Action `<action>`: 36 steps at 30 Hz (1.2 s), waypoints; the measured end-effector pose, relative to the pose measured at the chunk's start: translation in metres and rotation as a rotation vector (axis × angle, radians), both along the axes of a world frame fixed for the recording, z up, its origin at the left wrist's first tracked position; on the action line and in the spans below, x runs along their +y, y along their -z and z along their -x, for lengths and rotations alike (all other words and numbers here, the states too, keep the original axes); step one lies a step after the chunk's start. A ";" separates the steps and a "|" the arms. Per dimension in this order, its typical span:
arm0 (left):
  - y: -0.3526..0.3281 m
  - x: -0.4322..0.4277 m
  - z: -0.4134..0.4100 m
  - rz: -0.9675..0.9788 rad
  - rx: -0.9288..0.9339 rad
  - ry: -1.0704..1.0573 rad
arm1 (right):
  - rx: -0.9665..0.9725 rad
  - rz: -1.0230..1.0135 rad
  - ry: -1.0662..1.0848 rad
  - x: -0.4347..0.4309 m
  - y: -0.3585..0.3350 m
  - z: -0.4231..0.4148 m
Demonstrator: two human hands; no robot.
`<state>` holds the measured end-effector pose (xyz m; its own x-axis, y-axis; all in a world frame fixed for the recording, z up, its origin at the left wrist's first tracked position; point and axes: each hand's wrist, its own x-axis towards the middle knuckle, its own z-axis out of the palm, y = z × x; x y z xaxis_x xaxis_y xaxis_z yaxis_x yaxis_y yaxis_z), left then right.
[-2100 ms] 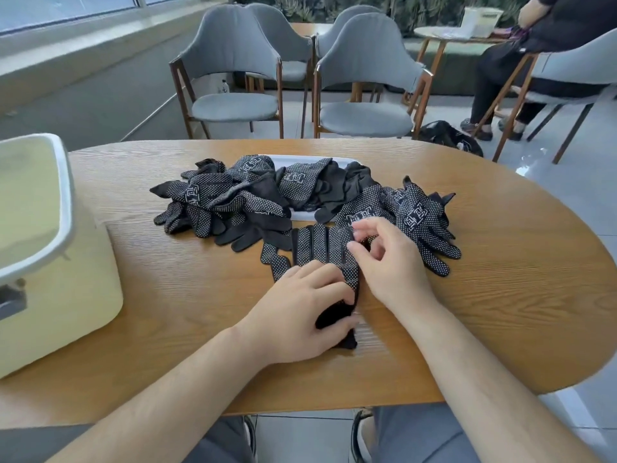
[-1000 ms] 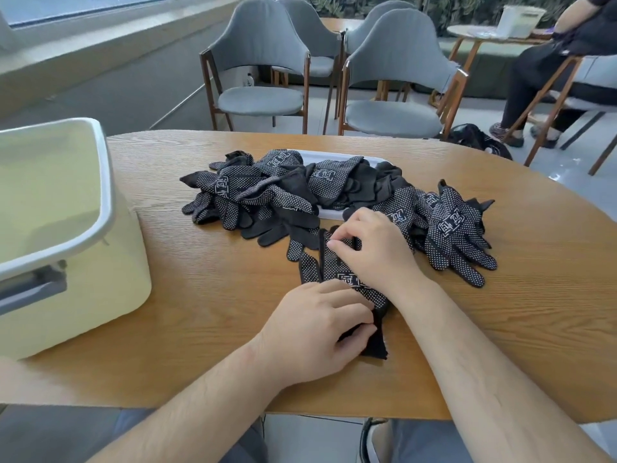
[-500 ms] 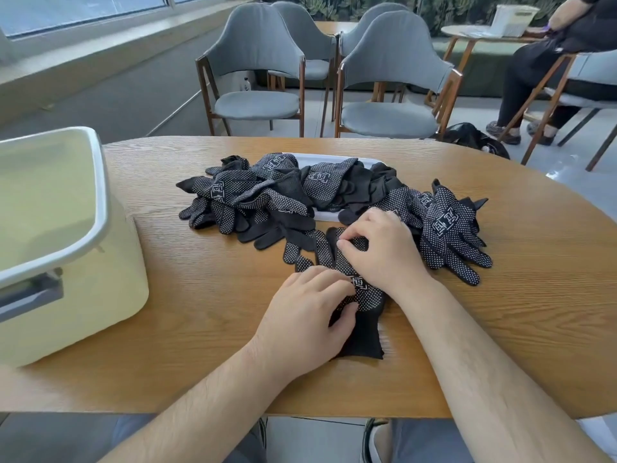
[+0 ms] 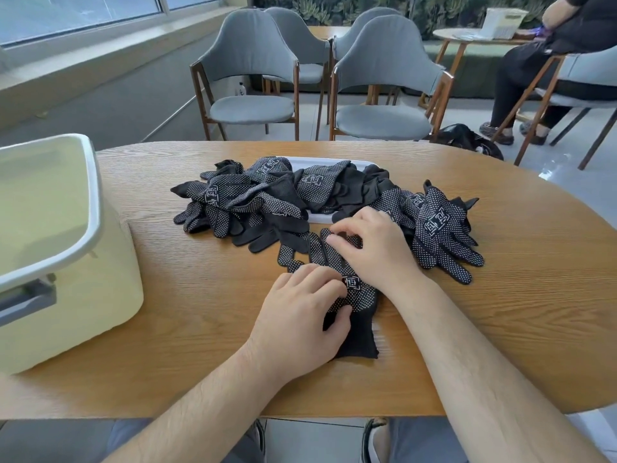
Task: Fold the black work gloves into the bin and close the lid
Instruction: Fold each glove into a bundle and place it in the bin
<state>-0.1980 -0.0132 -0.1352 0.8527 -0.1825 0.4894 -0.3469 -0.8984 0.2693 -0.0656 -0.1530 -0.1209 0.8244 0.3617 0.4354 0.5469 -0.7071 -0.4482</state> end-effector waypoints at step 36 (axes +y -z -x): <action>-0.005 0.005 -0.002 -0.022 0.277 0.148 | 0.010 0.038 0.059 -0.035 0.005 0.012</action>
<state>-0.1963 -0.0087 -0.1298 0.9165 -0.3225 0.2366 -0.3902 -0.8506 0.3525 -0.0771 -0.1883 -0.1262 0.8491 0.3281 0.4140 0.4992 -0.7545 -0.4260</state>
